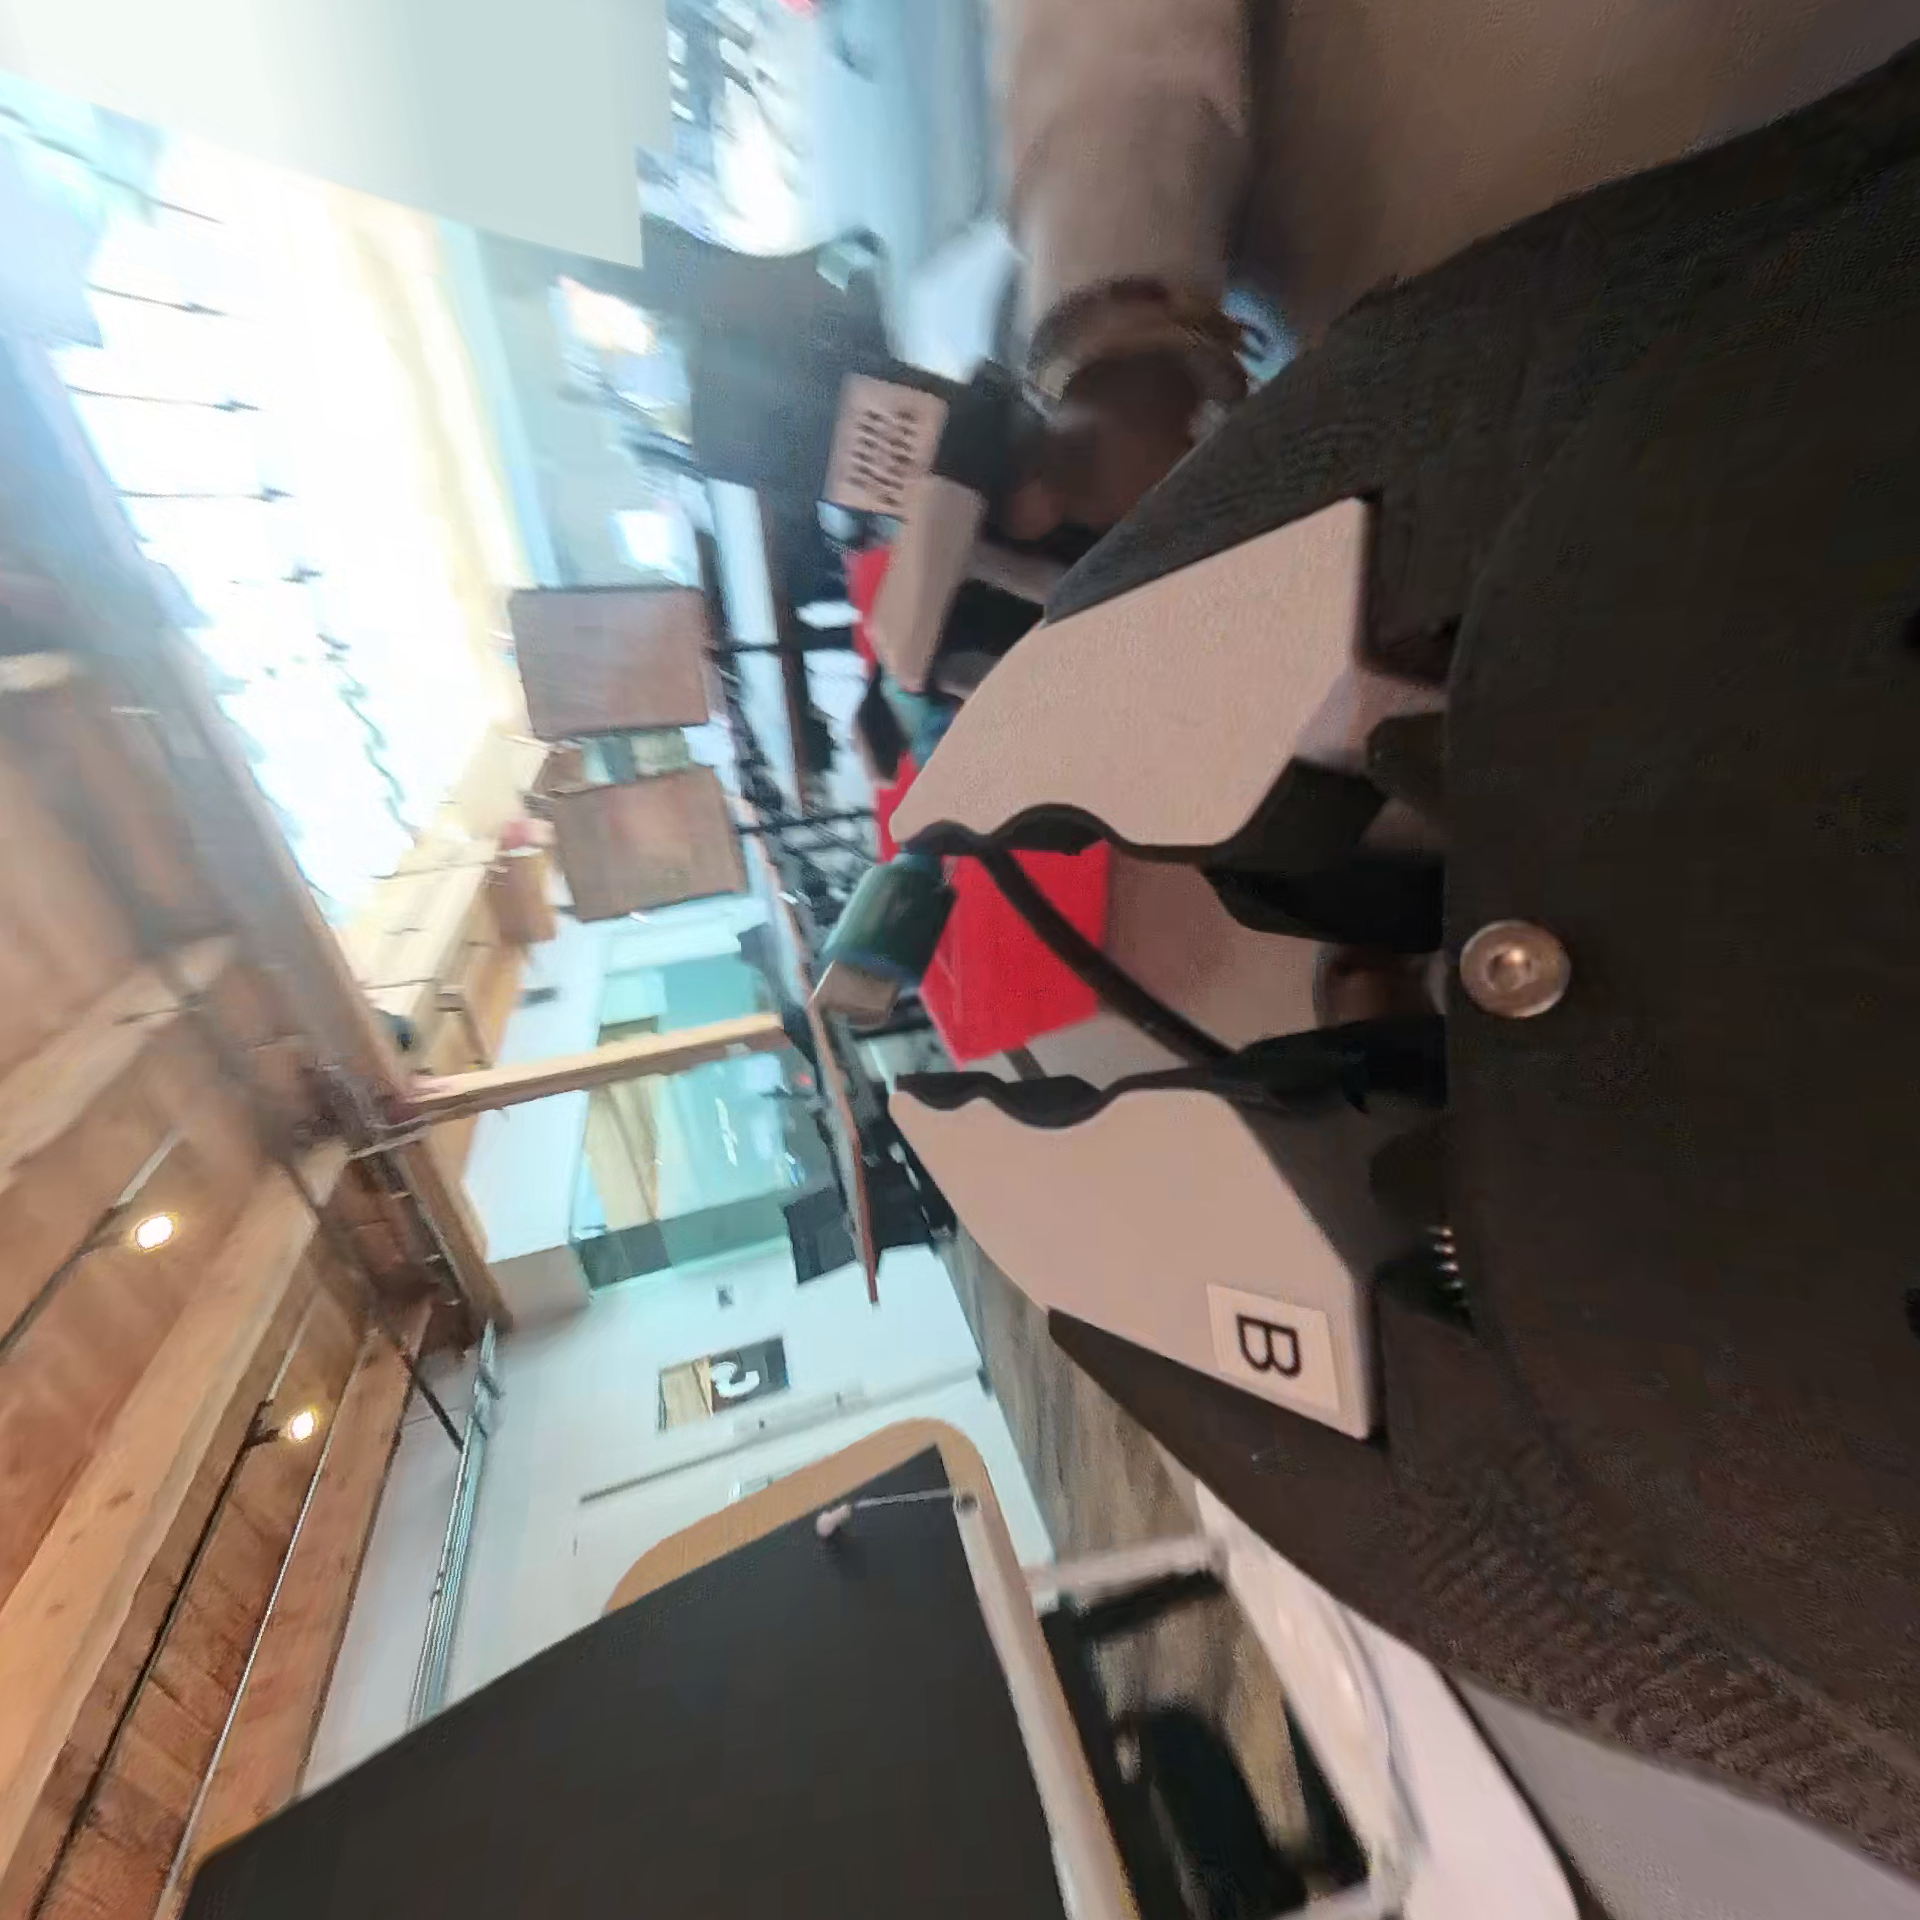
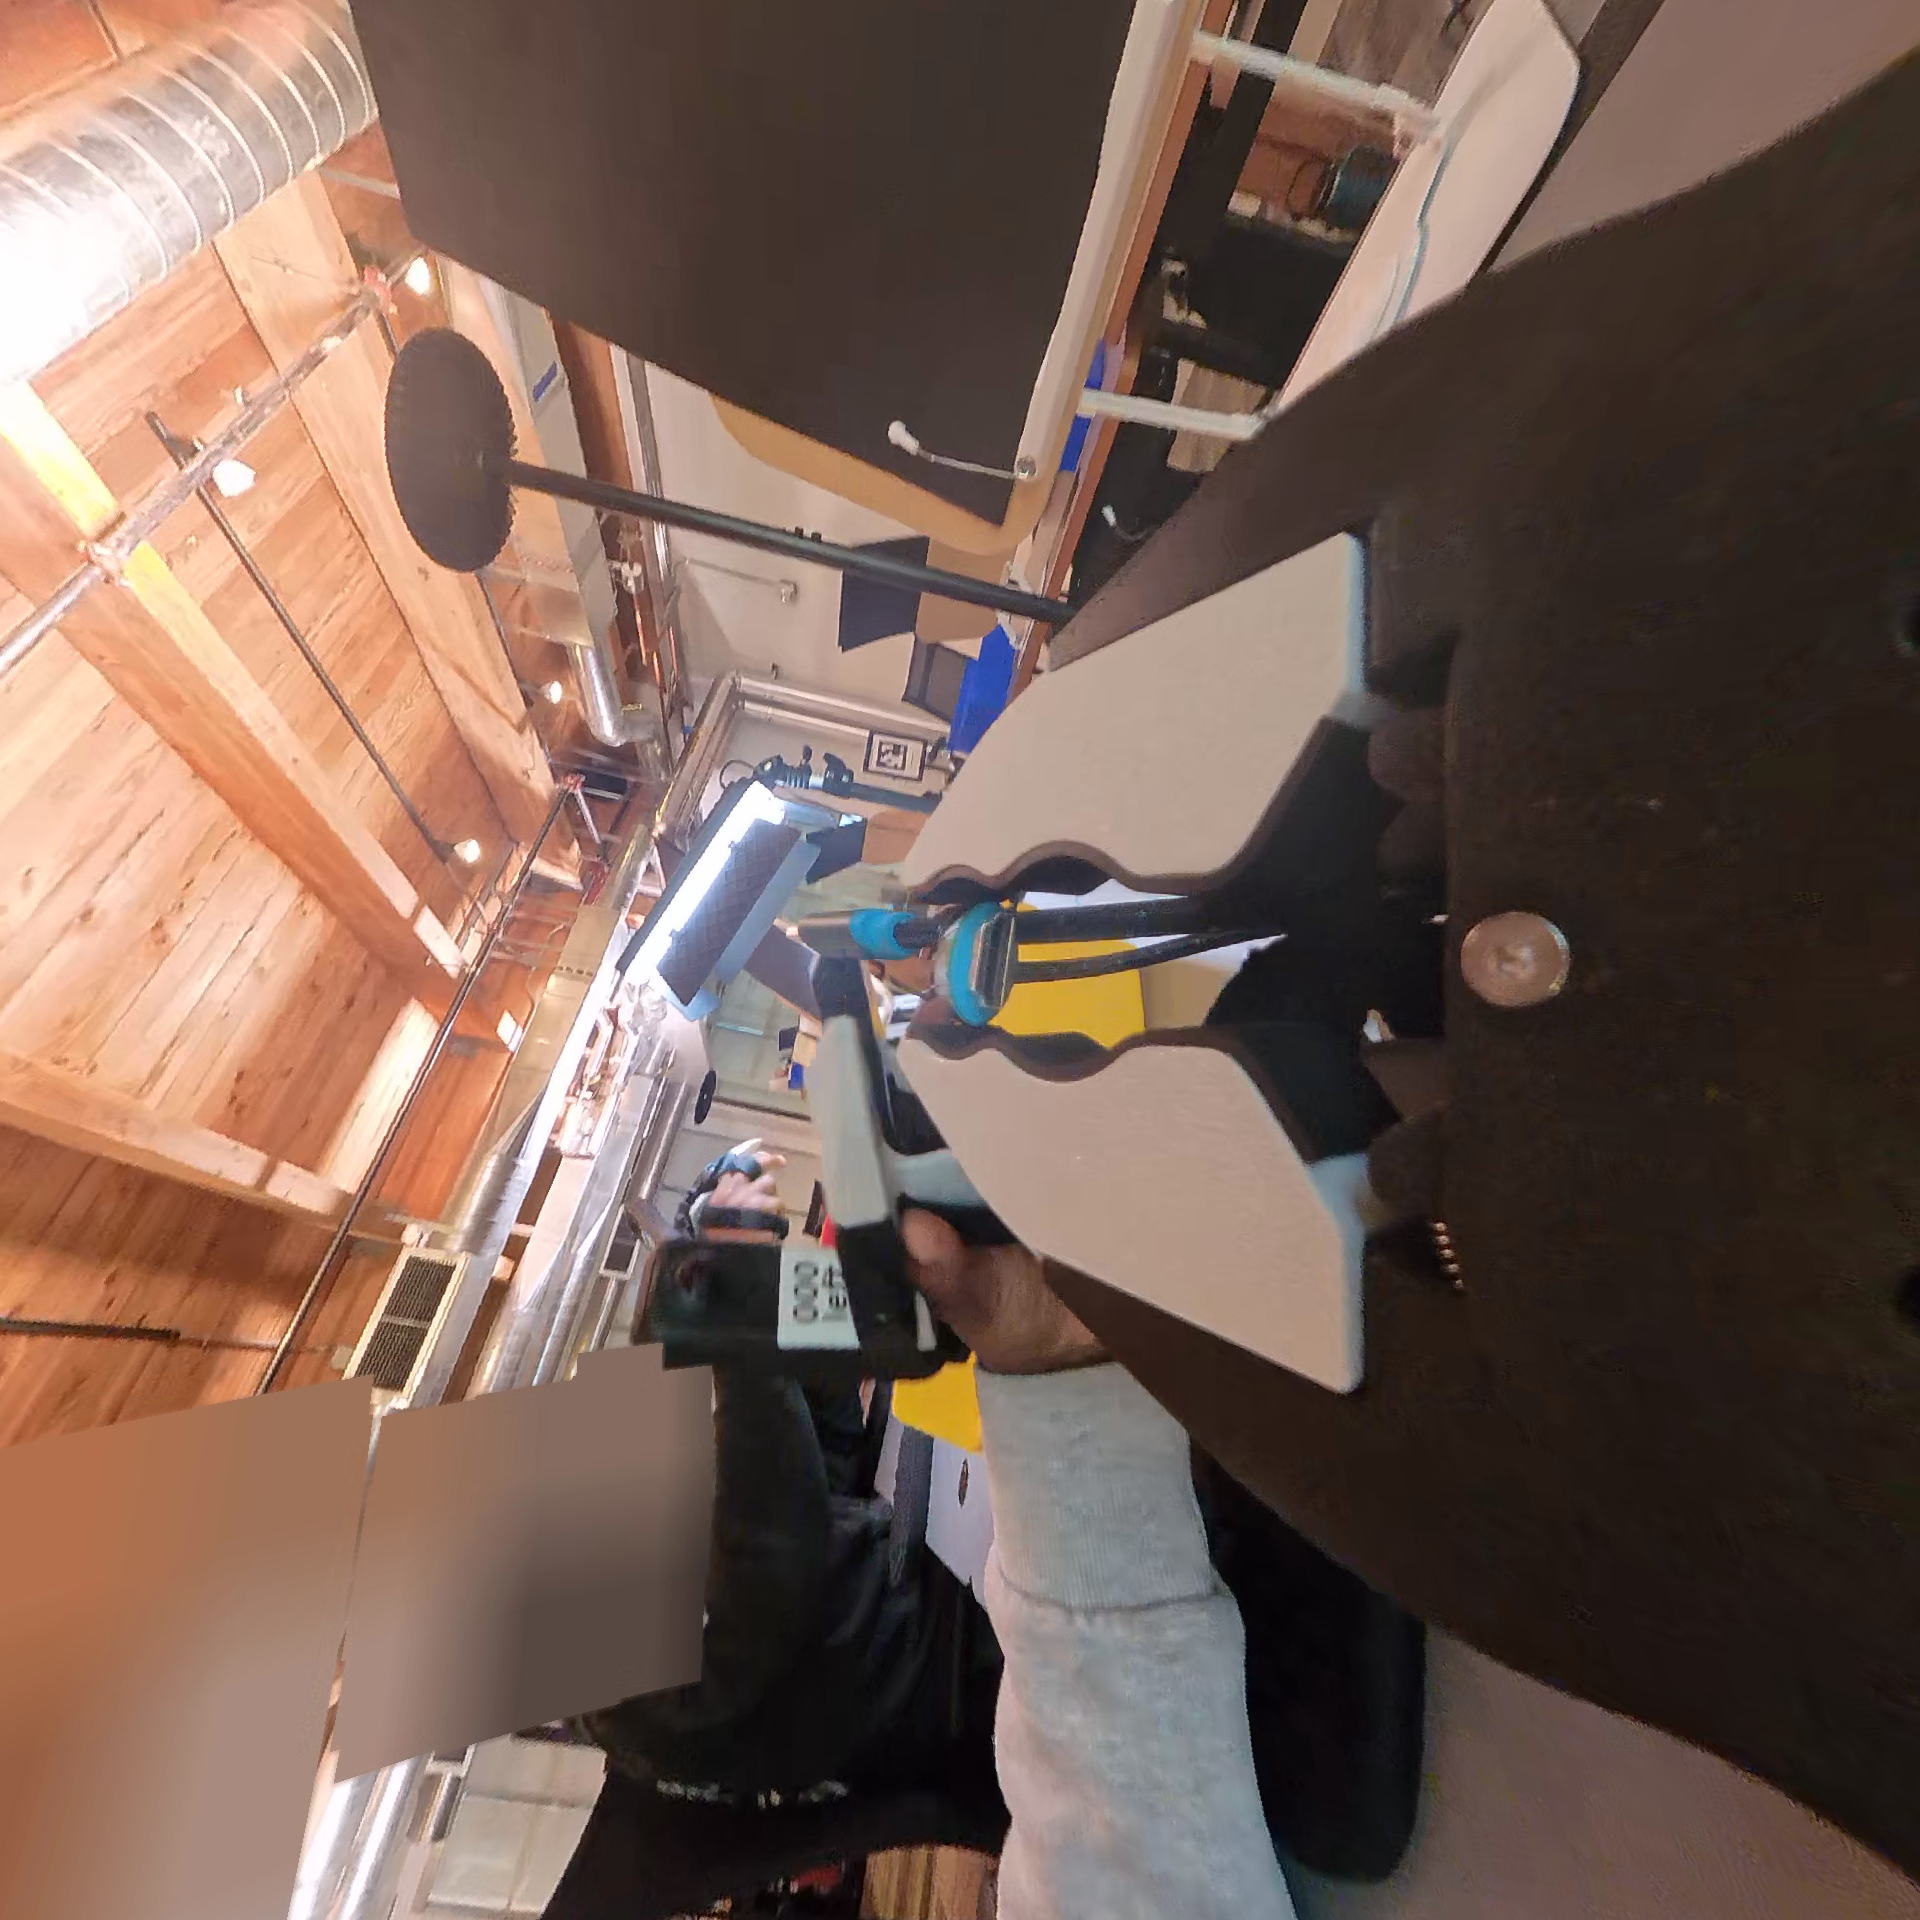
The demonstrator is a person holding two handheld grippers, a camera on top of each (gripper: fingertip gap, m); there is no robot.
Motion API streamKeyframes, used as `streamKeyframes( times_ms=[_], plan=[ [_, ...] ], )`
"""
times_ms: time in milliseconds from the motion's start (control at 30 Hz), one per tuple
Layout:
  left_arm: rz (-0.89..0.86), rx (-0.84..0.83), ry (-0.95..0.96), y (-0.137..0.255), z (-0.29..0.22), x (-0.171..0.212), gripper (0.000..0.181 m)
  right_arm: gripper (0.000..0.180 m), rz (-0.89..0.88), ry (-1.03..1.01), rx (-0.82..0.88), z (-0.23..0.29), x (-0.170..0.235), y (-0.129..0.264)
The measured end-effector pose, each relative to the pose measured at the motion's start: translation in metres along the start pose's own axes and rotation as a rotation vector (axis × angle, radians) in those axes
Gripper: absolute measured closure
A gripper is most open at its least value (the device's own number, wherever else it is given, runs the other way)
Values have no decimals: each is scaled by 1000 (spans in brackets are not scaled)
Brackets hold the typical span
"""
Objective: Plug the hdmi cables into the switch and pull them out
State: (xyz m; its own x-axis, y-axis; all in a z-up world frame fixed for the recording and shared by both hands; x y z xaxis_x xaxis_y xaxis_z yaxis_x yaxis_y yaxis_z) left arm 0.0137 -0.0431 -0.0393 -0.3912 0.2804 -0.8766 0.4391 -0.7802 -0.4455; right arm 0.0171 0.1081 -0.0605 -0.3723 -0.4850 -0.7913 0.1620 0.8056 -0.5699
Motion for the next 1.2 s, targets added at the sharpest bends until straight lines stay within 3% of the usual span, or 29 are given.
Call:
streamKeyframes(
  times_ms=[67,200,400,567,733,967,1200],
  plan=[
    [-47,-4,133,5,8,-5,140,158,0,-11,-35,4,0,-1],
    [24,142,280,5,0,4,135,158,-4,-30,-87,9,1,-2],
    [-33,220,236,1,-14,-1,163,158,-17,-51,-149,16,0,-3],
    [-65,282,275,3,-16,-7,168,158,-29,-54,-157,17,-2,-3],
    [-205,219,291,13,-3,-27,170,158,-54,-57,-138,12,-8,-2],
    [-435,-55,402,42,40,-50,169,157,-153,-169,42,-27,-33,11],
    [-323,-143,377,37,45,-39,170,159,-132,-261,393,-83,-40,40]
  ],
)
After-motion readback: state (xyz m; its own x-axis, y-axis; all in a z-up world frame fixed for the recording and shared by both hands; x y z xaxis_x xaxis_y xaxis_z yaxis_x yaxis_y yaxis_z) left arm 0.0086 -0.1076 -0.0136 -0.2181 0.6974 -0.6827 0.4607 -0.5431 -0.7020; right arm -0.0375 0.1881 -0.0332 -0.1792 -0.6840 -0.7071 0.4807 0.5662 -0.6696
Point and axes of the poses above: each gripper's, where its closed fingertips meet, y back along the fingers, x out of its underside, z = x × y across the jaws, the point moved 6 cm from there along y, back along the fingers, and after that the axes turned 8 degrees about -z, right-handed, at the moved point
